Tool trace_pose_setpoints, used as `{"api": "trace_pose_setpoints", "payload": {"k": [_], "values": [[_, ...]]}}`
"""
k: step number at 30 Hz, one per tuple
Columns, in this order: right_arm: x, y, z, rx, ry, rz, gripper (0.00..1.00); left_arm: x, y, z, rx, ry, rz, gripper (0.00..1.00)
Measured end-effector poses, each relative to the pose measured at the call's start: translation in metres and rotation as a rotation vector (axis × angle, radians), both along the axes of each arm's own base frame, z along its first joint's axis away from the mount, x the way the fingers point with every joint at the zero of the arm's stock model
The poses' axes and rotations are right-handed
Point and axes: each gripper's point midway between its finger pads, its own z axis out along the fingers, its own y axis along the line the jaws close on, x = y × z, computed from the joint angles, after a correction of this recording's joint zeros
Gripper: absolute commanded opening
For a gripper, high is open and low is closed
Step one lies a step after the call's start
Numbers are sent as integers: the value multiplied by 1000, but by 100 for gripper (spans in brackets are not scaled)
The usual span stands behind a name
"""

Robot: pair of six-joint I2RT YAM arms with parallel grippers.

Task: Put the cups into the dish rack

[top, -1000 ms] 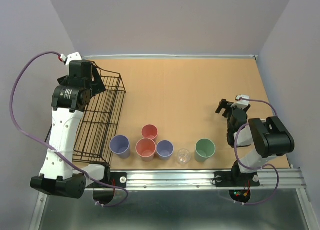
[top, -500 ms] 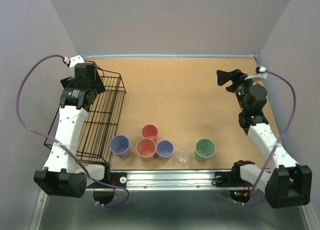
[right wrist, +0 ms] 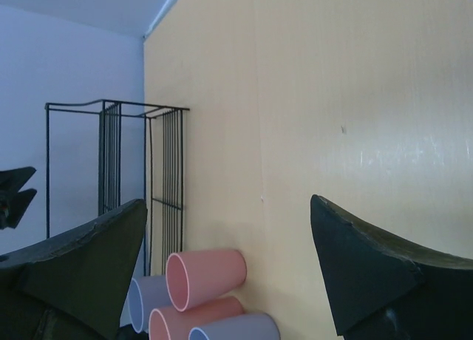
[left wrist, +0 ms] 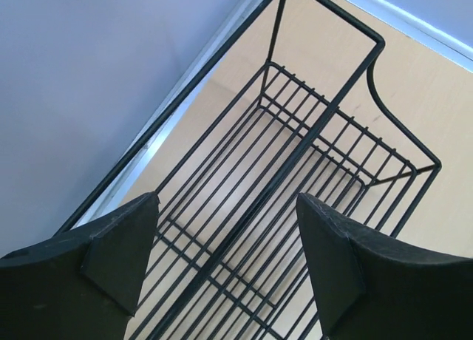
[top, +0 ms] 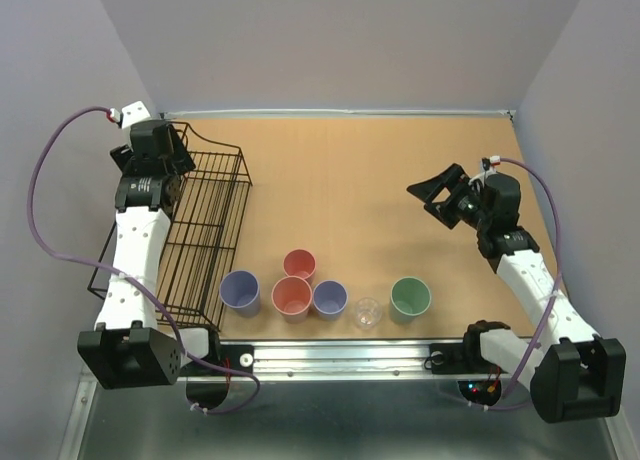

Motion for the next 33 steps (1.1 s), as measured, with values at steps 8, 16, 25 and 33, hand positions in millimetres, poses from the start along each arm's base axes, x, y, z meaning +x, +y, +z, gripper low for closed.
{"api": "trace_pose_setpoints", "payload": {"k": [8,16,25,33], "values": [[-15,1,-10,-11,64,22,96,13,-18,-37,-50,31,-111,62],[-18,0,-15,-25,80,26,96,25,-18,-37,-10,33,-184,0],[-17,-2,-17,-46,75,18,96,47,-43,-35,-134,-32,-219,0],[-16,-3,-19,-68,68,19,97,49,-46,-34,-159,-39,-209,0]]}}
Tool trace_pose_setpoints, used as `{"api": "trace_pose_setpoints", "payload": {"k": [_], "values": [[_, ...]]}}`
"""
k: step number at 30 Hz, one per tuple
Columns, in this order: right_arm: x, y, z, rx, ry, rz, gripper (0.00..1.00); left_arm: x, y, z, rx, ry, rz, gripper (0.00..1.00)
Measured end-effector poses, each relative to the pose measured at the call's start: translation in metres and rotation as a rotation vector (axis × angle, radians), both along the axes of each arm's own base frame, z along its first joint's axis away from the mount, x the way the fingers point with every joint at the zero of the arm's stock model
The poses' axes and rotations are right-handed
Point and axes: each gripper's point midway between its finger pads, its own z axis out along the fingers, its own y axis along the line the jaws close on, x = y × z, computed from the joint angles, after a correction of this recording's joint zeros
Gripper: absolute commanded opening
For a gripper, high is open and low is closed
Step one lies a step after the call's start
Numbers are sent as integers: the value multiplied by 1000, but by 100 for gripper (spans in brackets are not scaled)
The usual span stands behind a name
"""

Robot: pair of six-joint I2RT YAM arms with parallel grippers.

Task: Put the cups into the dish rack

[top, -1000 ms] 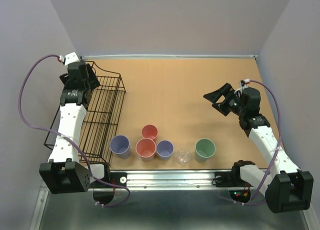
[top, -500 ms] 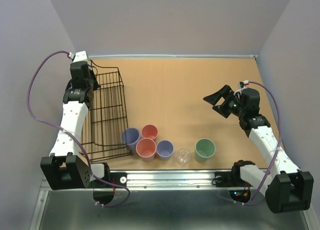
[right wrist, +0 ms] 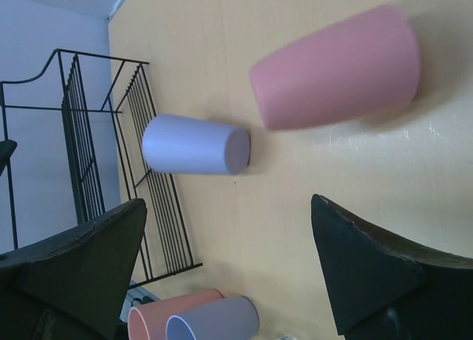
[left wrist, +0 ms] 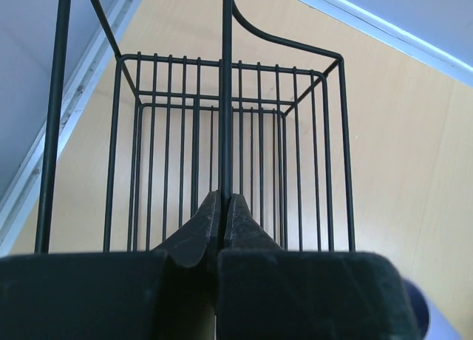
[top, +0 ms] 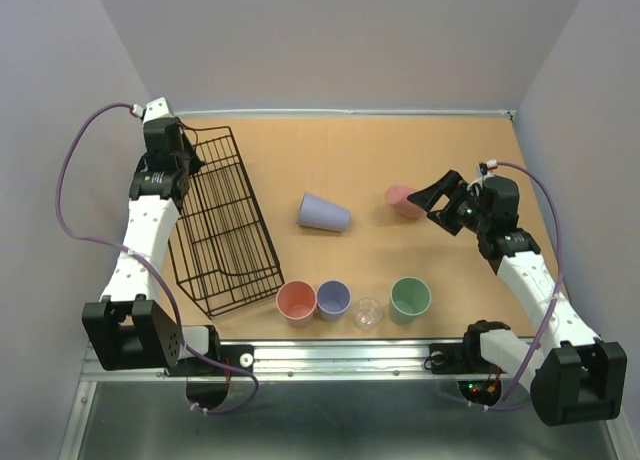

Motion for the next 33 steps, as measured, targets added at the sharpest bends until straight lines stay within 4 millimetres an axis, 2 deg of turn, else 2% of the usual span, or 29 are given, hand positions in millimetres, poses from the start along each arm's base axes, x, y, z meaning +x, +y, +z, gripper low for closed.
{"api": "trace_pose_setpoints", "payload": {"k": [4,8,16,20,26,30,32,33], "values": [[1,0,-3,-22,-4,8,97,1,-3,0,39,5,-1,0],[5,6,-13,-45,24,58,97,3,-17,0,87,5,-34,0],[39,21,-14,-50,56,160,96,20,-86,2,159,-17,-228,0],[59,31,-16,-50,72,200,96,27,-108,2,164,-28,-308,0],[85,39,-21,-59,90,231,96,41,-131,4,192,-26,-389,0],[93,39,-18,-72,74,237,97,52,-156,5,211,-31,-467,0],[93,38,-17,-79,73,237,96,55,-169,6,220,-36,-512,6],[94,37,-18,-83,73,232,96,57,-173,6,225,-38,-525,13]]}}
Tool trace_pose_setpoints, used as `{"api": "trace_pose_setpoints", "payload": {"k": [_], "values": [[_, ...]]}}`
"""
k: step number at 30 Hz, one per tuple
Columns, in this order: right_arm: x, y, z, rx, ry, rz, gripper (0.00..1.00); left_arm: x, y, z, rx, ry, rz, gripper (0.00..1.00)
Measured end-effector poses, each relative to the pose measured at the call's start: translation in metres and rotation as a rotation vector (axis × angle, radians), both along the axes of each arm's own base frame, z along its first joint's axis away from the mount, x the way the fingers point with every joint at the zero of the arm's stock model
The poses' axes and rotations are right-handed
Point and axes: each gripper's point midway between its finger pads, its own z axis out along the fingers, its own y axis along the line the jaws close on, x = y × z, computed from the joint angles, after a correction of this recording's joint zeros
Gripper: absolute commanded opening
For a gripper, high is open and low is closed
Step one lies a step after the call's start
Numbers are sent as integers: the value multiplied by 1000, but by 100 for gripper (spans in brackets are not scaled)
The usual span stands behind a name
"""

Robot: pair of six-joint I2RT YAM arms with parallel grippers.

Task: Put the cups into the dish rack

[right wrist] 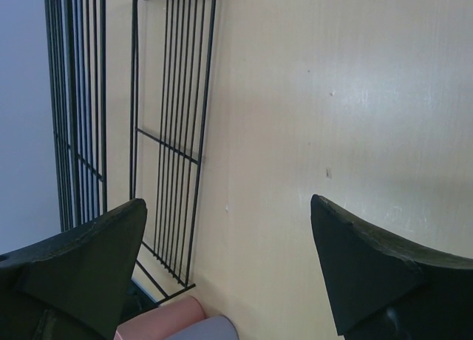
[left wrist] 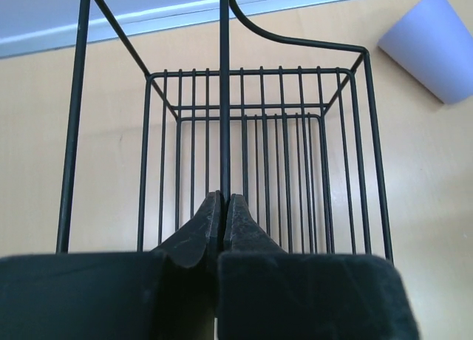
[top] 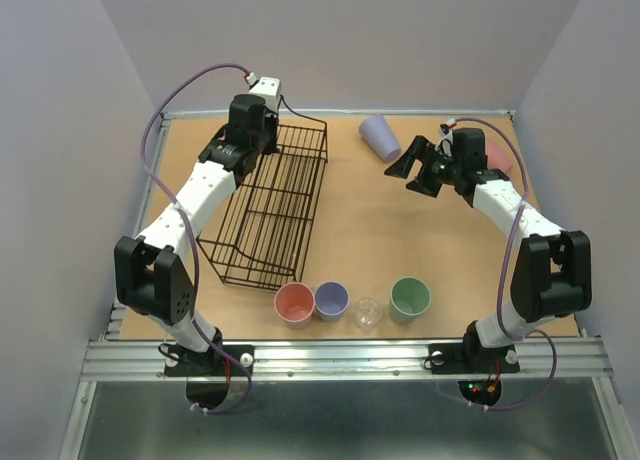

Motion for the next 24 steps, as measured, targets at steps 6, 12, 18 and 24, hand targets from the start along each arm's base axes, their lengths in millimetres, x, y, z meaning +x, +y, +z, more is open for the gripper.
{"api": "trace_pose_setpoints", "payload": {"k": [6,12,18,24], "values": [[0,-8,-7,-37,25,-45,97,8,-11,7,20,-11,-31,76],[9,-27,9,-122,-13,-137,98,17,-4,51,-1,-89,29,99],[62,-58,59,-290,-145,-271,100,15,6,90,-53,-153,113,99],[130,-107,64,-548,-188,-443,100,-12,18,101,-104,-150,152,99]]}}
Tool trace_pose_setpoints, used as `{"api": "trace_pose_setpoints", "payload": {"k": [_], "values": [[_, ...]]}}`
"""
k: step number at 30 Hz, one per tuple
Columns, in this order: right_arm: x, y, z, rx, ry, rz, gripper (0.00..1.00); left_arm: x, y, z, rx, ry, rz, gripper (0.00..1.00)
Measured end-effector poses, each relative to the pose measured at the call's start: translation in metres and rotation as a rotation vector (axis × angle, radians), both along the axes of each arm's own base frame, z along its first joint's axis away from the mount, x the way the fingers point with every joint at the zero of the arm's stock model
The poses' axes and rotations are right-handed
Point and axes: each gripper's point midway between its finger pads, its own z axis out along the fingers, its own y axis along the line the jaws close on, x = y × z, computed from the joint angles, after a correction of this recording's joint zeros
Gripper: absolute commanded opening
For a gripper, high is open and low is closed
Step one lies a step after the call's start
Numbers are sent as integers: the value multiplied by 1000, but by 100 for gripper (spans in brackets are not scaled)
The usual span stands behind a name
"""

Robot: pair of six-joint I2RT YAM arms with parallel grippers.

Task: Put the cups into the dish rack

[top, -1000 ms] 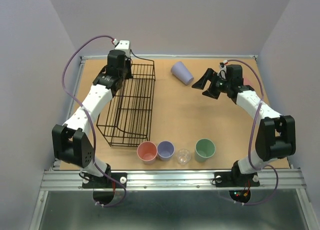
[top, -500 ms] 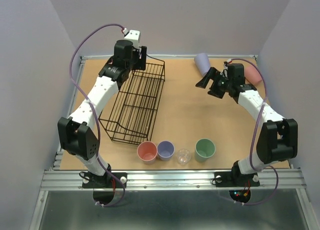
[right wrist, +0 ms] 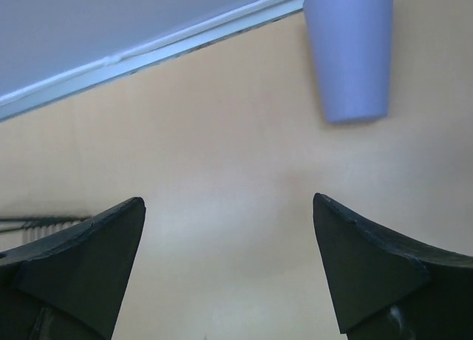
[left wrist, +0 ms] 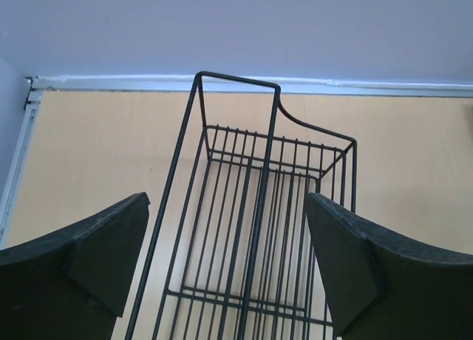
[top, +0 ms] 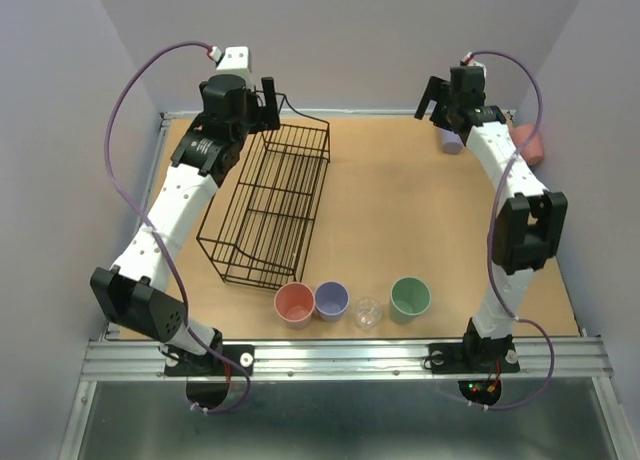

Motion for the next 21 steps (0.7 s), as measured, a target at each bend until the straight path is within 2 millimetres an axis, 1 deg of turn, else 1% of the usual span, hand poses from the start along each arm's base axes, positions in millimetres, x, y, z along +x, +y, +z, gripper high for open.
{"api": "trace_pose_setpoints", "payload": {"k": [1,2,3,4,6,8,10,11,15,16,18,21], "values": [[14,-9,-5,-44,15,-31,100,-5,1,-1,-12,5,2,98],[22,-16,-8,-66,20,-50,100,-12,2,-3,-26,14,0,98],[34,-26,-19,-98,41,-77,100,-19,2,-5,-48,17,-5,98],[40,-37,-30,-125,69,-105,100,-28,2,-12,-64,33,-10,98],[47,-53,-48,-160,117,-143,100,-39,2,-19,-87,50,-24,98],[51,-77,-77,-196,197,-198,100,-52,0,-31,-109,76,-45,98],[54,-91,-91,-218,236,-234,100,-60,-1,-37,-121,91,-61,98],[54,-102,-105,-237,273,-261,100,-64,-1,-42,-127,97,-68,98],[52,-129,-125,-290,338,-317,100,-72,-5,-51,-145,116,-86,98],[52,-136,-126,-298,344,-334,100,-73,-6,-53,-150,121,-89,98],[50,-149,-125,-313,350,-369,100,-73,-7,-58,-161,127,-91,98],[45,-177,-117,-324,347,-436,100,-71,-10,-66,-173,146,-89,98]]}}
